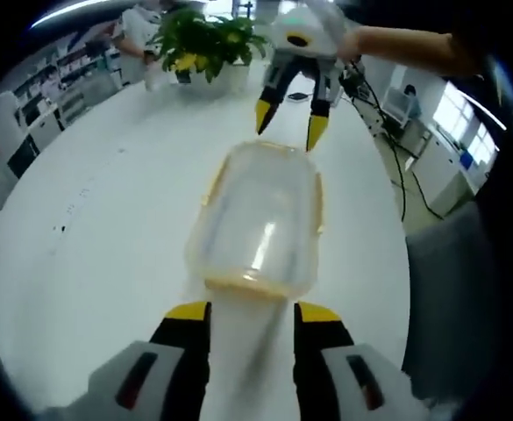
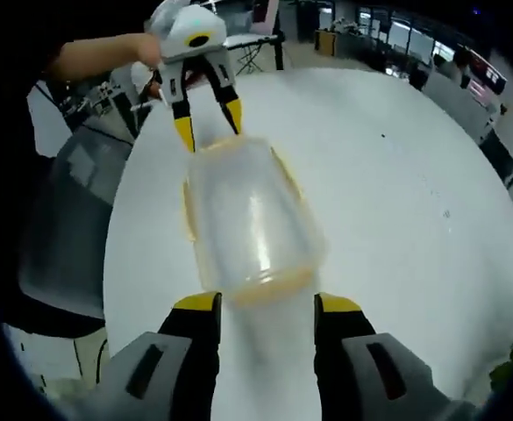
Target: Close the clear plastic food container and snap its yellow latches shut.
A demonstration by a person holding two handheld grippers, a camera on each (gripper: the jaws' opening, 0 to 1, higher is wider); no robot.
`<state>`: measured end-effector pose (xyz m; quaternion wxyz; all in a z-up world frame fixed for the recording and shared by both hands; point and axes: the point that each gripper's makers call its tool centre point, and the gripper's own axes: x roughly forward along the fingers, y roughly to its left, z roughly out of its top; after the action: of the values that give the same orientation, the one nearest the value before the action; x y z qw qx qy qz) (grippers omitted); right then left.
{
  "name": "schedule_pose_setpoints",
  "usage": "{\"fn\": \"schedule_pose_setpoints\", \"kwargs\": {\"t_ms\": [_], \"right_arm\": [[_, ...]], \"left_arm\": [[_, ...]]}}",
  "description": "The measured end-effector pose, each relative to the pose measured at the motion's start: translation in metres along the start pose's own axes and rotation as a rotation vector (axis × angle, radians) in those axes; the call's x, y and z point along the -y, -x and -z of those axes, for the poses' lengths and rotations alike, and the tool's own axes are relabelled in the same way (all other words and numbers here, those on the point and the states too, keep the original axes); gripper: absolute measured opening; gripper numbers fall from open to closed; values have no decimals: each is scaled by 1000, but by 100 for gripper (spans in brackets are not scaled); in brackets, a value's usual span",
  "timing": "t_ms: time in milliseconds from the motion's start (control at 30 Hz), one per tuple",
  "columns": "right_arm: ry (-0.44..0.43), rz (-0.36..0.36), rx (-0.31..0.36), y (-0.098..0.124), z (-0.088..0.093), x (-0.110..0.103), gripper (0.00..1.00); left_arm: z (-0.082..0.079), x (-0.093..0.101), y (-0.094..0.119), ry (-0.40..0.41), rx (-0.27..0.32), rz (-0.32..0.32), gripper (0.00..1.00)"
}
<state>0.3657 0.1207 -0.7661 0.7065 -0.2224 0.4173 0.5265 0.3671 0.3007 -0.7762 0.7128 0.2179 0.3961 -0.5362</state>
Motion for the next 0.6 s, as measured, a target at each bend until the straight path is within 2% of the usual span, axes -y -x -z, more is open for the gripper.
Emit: {"fn": "schedule_pose_setpoints", "kwargs": {"t_ms": [67,167,267,367,533,600], "right_arm": [[-52,7,40,0,-3,-3,37],[-108,38,71,1,-3,-2,36],[-202,44,121,1,-5,-1,36],[-255,49,149,0,-7,0,34],[-337,55,186,-3,-11,-1,30],[-350,64,179,-6,-9,-2,31]], "left_arm": [[-2,1,0,57,33,-12,30],[-4,1,2,93,62,-38,30],[-8,-1,3,208,125,-38,30],[-15,0,4,341,200,-19,27],[-8,-2,-3,362,172,-54,25],[-11,-2,-4,397,199,-55,23]]}}
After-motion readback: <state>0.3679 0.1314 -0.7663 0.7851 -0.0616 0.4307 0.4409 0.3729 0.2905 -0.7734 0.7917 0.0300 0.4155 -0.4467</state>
